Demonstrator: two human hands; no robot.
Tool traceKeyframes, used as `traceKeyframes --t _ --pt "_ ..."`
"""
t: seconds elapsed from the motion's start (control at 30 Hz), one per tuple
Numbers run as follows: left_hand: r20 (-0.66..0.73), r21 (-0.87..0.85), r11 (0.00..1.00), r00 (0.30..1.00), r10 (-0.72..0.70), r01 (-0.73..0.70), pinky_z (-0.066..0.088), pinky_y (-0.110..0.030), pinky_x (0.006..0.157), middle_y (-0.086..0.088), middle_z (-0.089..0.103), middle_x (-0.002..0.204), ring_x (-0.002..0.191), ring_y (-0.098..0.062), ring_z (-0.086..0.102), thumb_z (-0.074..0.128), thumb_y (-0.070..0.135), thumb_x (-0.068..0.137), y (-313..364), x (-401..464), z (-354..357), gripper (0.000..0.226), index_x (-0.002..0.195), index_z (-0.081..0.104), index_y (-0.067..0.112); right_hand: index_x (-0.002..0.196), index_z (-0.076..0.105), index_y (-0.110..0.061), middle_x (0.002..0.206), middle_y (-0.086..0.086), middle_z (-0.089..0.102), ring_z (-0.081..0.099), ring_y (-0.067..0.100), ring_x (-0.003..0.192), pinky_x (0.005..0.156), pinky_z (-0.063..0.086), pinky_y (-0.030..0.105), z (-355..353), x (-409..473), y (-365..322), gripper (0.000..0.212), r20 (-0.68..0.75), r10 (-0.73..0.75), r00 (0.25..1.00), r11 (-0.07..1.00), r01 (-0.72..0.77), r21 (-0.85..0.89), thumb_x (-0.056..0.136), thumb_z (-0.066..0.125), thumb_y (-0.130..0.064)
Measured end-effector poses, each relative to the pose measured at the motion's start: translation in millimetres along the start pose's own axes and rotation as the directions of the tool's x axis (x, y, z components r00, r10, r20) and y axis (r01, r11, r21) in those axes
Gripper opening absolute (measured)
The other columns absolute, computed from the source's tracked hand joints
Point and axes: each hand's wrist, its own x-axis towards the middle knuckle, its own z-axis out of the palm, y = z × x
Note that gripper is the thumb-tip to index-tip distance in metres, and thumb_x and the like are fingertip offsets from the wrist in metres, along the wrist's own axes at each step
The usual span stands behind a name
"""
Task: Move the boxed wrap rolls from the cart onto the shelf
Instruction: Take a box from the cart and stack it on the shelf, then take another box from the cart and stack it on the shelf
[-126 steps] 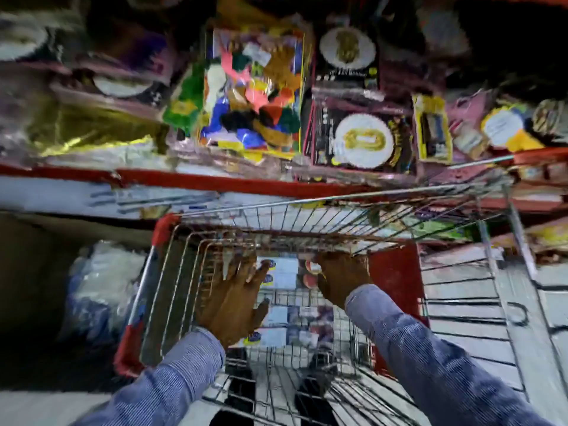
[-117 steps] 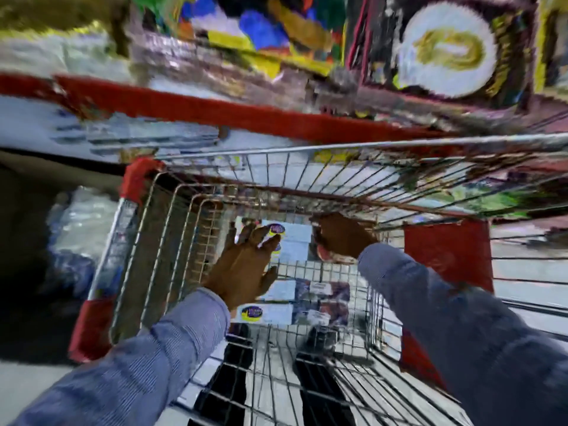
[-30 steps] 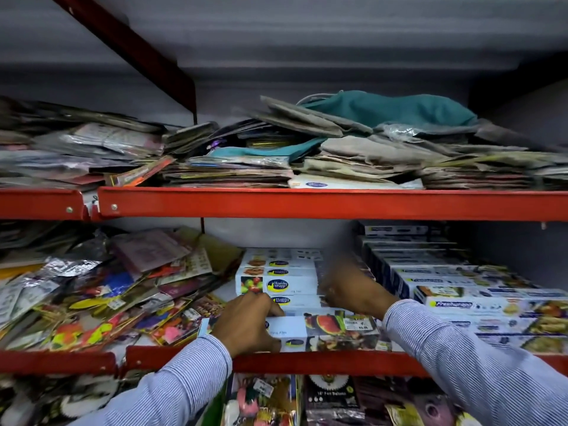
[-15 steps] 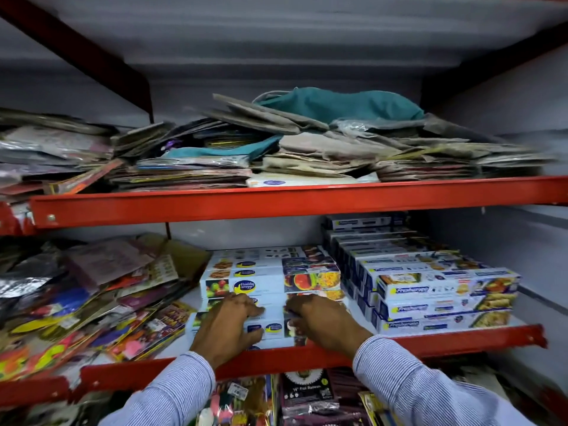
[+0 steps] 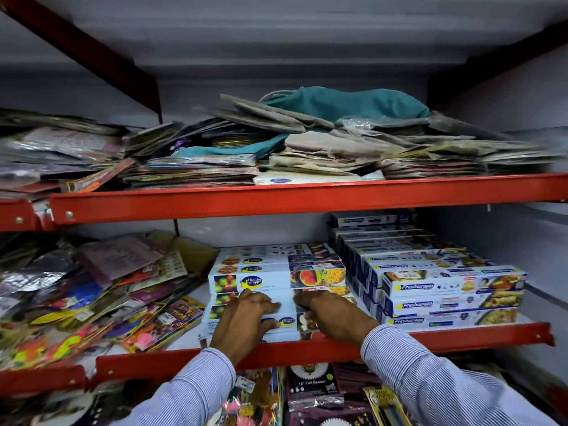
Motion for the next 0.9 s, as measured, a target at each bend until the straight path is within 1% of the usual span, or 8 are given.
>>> traceKeyframes --t 0.1,0.2,0.27,0.33,0.43,0.53,0.7,0.9 --pt "0.028 0.048 0.999 1.000 -0.013 0.012 0.045 -0.040 0.100 0.009 0.061 0.136 0.125 -0.017 0.047 0.057 0.050 0.092 4 1 5 0.042 0.132 0.059 0.034 0.143 0.044 -0.015 0.142 0.014 0.057 0.060 0.030 0.120 0.098 0.052 0.039 1 -2 2 0.059 0.019 0.015 1.000 0.999 -0.015 -0.028 0.088 0.052 0.005" --pt "0.013 0.118 0.993 0.999 -0.031 0.029 0.034 -0.047 0.111 0.004 0.047 0.151 0.138 -0.022 0.036 0.047 0.059 0.093 10 -10 4 0.054 0.141 0.047 0.034 0.157 0.018 -0.018 0.166 0.009 0.024 0.024 0.030 0.152 0.124 0.024 0.046 6 -12 -2 0.067 0.049 0.014 0.999 0.988 -0.006 -0.156 0.098 0.047 -0.007" --pt "-0.042 0.127 0.991 0.999 -0.028 0.033 0.027 -0.052 0.116 0.001 0.036 0.159 0.144 -0.025 0.028 0.040 0.064 0.092 15 -30 5 0.061 0.146 0.038 0.035 0.159 0.005 -0.023 0.169 0.006 0.007 0.003 0.032 0.156 0.126 0.008 0.051 12 -27 -8 0.065 0.006 0.039 0.999 0.985 -0.037 -0.168 0.104 0.039 -0.022" --pt "-0.086 0.125 0.992 0.996 -0.018 0.028 0.023 -0.057 0.118 -0.002 0.027 0.163 0.148 -0.029 0.023 0.037 0.065 0.092 20 -59 9 0.065 0.149 0.029 0.035 0.159 0.000 -0.026 0.169 0.006 -0.001 -0.006 0.035 0.155 0.125 0.001 0.054 23 -47 -16 0.068 -0.049 0.060 0.997 0.988 -0.066 -0.143 0.103 0.039 -0.031" --pt "-0.106 0.097 0.995 0.994 -0.013 0.023 0.021 -0.062 0.117 -0.006 0.020 0.164 0.151 -0.032 0.017 0.042 0.064 0.091 31 -111 22 0.072 0.153 0.019 0.034 0.158 0.000 -0.028 0.169 0.008 -0.001 -0.006 0.038 0.155 0.124 0.001 0.059 48 -81 -30 0.075 -0.116 0.084 0.990 0.988 -0.098 -0.118 0.099 0.044 -0.038" --pt "-0.052 0.081 0.996 0.998 -0.030 0.034 0.021 -0.065 0.116 -0.011 0.019 0.164 0.150 -0.035 0.017 0.046 0.062 0.089 41 -167 43 0.079 0.154 0.015 0.030 0.159 0.001 -0.027 0.169 0.008 -0.001 -0.005 0.040 0.154 0.123 0.003 0.063 85 -120 -43 0.080 -0.111 0.143 0.984 0.986 -0.151 -0.070 0.095 0.046 -0.047" --pt "0.155 -0.003 0.989 0.977 -0.146 0.148 0.024 -0.067 0.114 -0.017 0.016 0.164 0.150 -0.041 0.015 0.042 0.060 0.090 51 -253 82 0.077 0.155 0.016 0.028 0.155 0.027 -0.020 0.166 0.012 0.021 0.017 0.045 0.151 0.119 0.020 0.065 161 -182 -66 0.073 -0.044 0.188 0.981 0.982 -0.186 0.041 0.092 0.058 -0.039" --pt "0.445 -0.014 0.944 0.848 -0.289 0.330 0.022 -0.070 0.113 -0.017 0.014 0.164 0.148 -0.043 0.019 0.038 0.063 0.090 63 -372 142 0.080 0.155 0.015 0.023 0.153 0.034 -0.017 0.163 0.011 0.029 0.027 0.036 0.149 0.120 0.029 0.051 273 -254 -80 0.064 0.258 0.207 0.944 0.960 -0.246 0.133 0.094 0.057 -0.029"
